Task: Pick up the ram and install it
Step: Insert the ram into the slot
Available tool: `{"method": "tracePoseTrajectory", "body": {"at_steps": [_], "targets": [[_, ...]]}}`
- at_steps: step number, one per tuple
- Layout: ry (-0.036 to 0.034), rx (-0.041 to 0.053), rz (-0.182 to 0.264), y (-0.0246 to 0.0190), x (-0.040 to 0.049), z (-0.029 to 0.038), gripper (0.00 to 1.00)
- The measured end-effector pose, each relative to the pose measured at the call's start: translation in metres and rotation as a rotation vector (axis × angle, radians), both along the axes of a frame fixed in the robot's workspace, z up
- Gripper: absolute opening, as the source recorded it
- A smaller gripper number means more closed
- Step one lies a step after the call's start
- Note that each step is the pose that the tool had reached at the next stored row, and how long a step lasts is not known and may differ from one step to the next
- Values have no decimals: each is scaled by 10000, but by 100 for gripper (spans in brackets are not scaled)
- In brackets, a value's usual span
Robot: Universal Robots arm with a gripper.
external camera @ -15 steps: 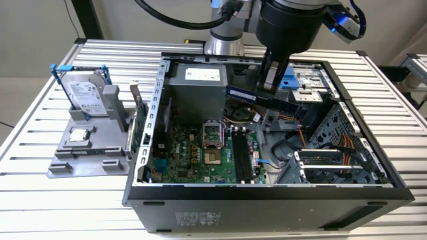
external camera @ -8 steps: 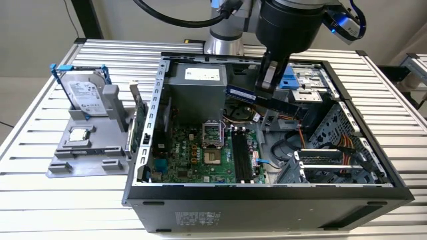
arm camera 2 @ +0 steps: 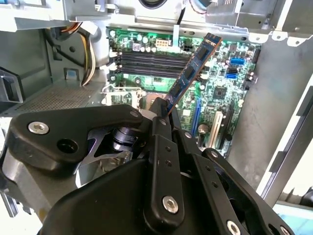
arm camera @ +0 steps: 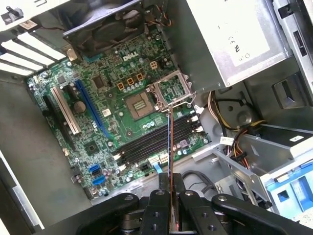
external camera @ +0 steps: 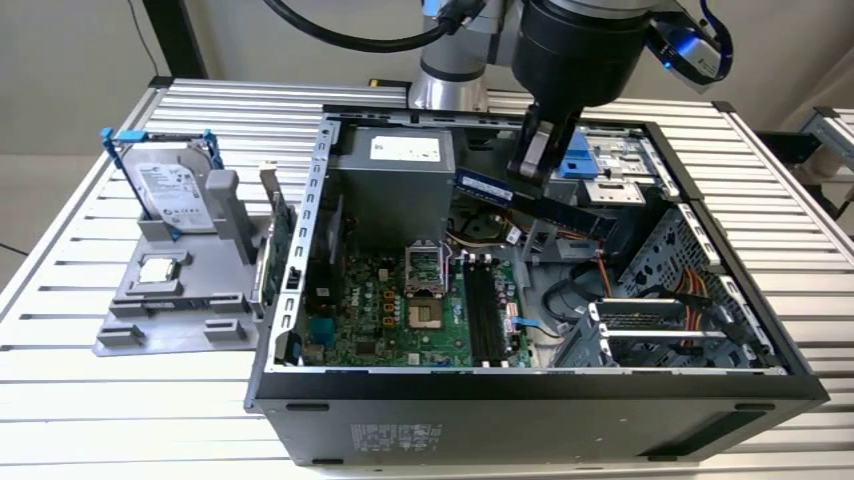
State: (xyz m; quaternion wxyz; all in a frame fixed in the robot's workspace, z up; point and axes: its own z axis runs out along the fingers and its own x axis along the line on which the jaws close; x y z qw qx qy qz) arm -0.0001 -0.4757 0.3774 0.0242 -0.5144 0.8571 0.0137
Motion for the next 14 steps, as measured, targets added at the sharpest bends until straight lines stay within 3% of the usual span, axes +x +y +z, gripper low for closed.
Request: {"method": "tracePoseTrajectory", "body": {"at_steps": [14], "targets": [[0,0,-861,0,0,0,0]]}}
